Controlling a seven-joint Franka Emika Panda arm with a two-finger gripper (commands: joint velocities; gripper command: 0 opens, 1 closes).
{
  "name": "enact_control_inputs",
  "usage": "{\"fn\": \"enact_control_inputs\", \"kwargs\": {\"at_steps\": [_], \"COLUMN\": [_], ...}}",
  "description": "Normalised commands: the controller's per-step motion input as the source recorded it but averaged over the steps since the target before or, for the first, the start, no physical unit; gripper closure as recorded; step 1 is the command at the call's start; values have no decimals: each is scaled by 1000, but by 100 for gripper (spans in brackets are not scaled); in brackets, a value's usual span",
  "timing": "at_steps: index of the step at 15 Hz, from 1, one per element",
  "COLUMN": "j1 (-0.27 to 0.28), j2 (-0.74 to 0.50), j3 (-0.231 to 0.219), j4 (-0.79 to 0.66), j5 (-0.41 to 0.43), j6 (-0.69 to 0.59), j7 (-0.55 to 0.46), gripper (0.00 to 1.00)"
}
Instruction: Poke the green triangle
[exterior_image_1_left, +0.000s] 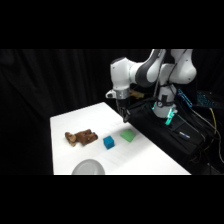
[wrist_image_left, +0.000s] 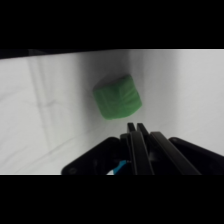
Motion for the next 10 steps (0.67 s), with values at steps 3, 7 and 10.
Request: {"fn": "enact_control_inputs", "kwargs": {"at_steps": [3, 7, 10], "j1": [98, 95, 51], "j2": [-557, -529, -365], "j3": [-68, 3, 24], "j4": [-59, -54, 17], "j5": [-195, -159, -148], "j6": [-333, -312, -283], "j7": [310, 303, 250], "gripper": [33, 0, 0]}}
